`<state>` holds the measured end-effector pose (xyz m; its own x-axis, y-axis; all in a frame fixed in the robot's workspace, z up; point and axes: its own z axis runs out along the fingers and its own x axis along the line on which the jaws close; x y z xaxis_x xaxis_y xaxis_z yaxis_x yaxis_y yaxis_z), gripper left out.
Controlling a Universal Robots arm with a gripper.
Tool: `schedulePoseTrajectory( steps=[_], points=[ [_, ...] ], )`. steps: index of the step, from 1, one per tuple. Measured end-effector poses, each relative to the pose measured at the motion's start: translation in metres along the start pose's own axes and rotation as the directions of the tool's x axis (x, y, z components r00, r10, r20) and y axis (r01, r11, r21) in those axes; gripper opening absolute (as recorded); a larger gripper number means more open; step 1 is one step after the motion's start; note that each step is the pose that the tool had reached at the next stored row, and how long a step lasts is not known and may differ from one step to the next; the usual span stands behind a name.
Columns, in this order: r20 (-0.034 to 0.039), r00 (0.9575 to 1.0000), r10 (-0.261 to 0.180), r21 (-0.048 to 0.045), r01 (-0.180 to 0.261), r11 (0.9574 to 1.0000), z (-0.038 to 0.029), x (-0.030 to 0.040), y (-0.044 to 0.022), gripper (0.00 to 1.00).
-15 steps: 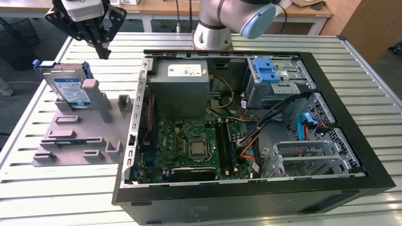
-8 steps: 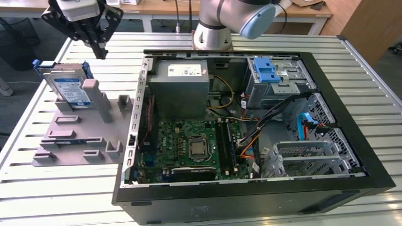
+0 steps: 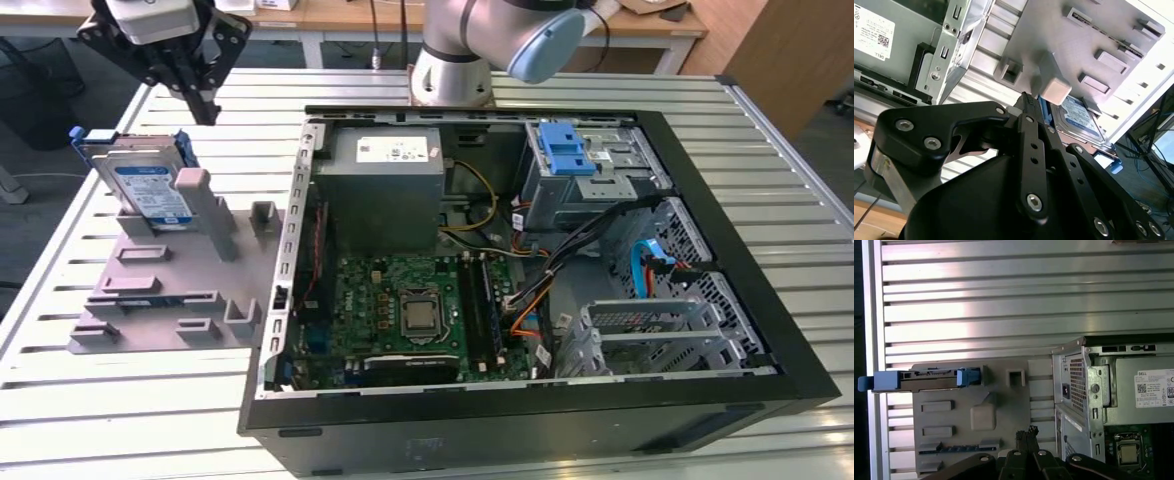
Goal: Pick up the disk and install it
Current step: 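Reach for the disk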
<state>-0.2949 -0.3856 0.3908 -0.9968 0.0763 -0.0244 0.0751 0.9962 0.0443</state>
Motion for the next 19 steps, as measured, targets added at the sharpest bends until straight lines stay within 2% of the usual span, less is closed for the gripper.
schedulePoseTrajectory(
  steps=[19],
  points=[
    [0.0000,1.0000,0.000,0.0000,0.000,1.0000,0.0005,0.0219,0.0035,0.11]
  ],
)
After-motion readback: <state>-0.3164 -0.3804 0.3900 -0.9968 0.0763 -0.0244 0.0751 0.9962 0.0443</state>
